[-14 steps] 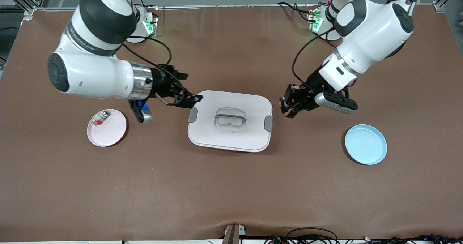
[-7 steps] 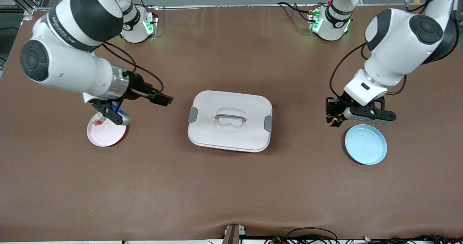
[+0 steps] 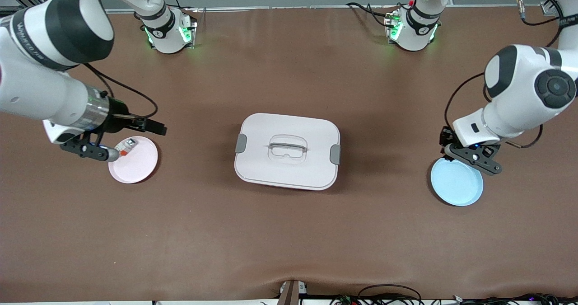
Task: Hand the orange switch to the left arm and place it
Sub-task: 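Lower the switch onto the blue plate with the left gripper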
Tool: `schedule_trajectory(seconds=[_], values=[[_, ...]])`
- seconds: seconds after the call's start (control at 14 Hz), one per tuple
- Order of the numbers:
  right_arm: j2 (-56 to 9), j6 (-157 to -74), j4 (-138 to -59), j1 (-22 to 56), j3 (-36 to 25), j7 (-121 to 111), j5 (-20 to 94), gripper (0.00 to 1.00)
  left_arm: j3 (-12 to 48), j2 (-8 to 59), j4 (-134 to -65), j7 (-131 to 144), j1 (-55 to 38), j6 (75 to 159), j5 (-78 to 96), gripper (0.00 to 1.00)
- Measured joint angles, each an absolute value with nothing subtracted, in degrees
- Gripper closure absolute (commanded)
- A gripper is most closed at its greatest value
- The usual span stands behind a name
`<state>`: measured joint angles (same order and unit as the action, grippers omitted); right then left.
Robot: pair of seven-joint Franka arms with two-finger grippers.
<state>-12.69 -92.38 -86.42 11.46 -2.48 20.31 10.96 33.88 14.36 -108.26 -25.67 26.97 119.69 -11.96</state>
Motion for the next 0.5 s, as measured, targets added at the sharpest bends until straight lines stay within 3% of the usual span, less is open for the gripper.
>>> schedule_trajectory(seconds=[0.29, 0.5], values=[[-9.4, -98.07, -91.42, 8.26, -2.53, 9.91, 6.0, 0.0, 33.83, 21.46, -108.37, -37.7, 30.31, 122.22, -21.4, 1.0], [-8.1, -98.68, -91.84, 6.25, -2.56, 5.99, 3.55, 0.0, 33.69, 27.71, -108.45, -49.93, 34.5, 129.92, -26.15, 1.0]])
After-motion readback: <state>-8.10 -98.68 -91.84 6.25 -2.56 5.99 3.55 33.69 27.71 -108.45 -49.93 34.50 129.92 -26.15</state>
